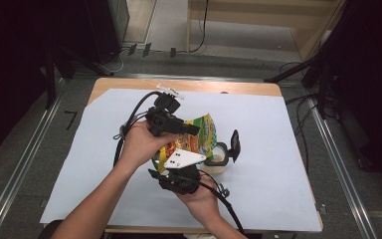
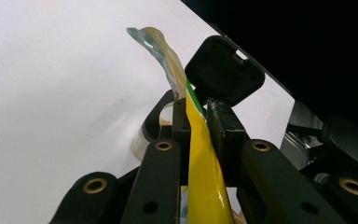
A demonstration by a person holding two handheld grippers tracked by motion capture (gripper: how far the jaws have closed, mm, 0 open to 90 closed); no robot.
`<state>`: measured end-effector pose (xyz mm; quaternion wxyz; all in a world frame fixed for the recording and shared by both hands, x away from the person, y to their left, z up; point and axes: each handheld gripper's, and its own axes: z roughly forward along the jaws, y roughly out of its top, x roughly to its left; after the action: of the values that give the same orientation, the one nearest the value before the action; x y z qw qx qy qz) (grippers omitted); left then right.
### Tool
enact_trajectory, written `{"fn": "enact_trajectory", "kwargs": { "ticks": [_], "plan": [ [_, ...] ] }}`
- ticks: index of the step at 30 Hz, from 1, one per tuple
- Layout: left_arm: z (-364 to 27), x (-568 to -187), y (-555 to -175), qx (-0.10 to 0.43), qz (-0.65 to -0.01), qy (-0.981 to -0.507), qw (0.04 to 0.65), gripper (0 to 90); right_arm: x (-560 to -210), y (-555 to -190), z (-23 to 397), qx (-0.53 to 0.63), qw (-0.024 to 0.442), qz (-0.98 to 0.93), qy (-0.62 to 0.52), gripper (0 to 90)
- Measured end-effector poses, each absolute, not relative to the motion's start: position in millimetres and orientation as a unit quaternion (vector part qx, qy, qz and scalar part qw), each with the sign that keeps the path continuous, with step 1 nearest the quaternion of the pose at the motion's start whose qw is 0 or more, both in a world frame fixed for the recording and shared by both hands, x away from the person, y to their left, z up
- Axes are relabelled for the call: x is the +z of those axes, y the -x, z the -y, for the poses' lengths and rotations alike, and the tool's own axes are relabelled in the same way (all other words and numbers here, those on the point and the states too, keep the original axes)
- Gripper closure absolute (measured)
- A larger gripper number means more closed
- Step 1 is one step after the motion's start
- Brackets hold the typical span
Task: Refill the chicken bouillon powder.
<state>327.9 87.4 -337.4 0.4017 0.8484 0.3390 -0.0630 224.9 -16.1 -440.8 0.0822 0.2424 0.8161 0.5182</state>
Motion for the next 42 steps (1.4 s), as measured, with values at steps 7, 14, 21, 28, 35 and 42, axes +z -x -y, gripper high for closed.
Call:
{"fn": "enact_trajectory", "kwargs": {
  "ticks": [7,14,21,28,35,42],
  "plan": [
    [-86.4,-337.2,-326.9,-0.061,-0.339,-0.849,0.402,82.2,-441.2,-224.4,16.7,0.519,0.082,-0.816,-0.244,68.7],
    [-85.9,-336.1,-325.5,-0.059,-0.339,-0.847,0.404,82.1,-440.7,-223.9,16.4,0.521,0.083,-0.814,-0.243,68.8],
    [-83.8,-335.9,-323.7,-0.056,-0.335,-0.850,0.403,82.1,-442.6,-223.3,16.6,0.525,0.088,-0.810,-0.247,68.9],
    [-83.5,-334.7,-322.8,-0.057,-0.337,-0.848,0.405,81.9,-441.6,-223.0,16.9,0.525,0.087,-0.810,-0.247,69.0],
    [-82.3,-335.2,-322.3,-0.058,-0.336,-0.848,0.406,81.8,-443.2,-223.6,17.1,0.525,0.087,-0.809,-0.249,69.2],
    [-84.0,-336.0,-324.1,-0.070,-0.338,-0.845,0.408,81.8,-443.6,-224.1,16.8,0.525,0.091,-0.810,-0.247,69.2]
  ]
}}
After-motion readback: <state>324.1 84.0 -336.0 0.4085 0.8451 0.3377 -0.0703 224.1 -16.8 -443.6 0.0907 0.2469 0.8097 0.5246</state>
